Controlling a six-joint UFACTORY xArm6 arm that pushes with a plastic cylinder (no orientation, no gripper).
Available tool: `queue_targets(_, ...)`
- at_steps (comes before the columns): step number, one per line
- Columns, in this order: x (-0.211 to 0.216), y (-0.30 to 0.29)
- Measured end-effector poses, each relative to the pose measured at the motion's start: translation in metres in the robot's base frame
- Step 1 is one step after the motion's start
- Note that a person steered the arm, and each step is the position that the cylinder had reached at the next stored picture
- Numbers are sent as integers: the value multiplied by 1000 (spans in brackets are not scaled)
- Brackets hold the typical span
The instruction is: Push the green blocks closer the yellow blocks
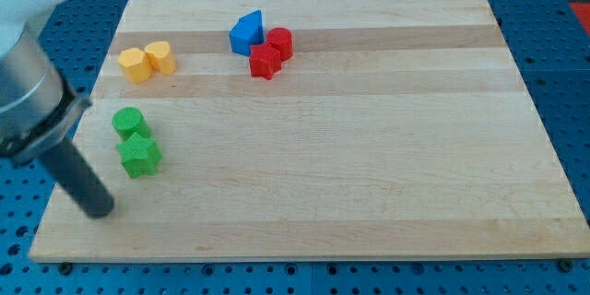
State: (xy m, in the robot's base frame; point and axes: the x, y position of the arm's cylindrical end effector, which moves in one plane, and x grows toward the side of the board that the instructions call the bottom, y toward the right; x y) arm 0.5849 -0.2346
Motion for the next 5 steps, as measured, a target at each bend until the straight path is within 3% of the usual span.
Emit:
queue_targets(3, -31, 21)
queue_targets(5, -100, 20)
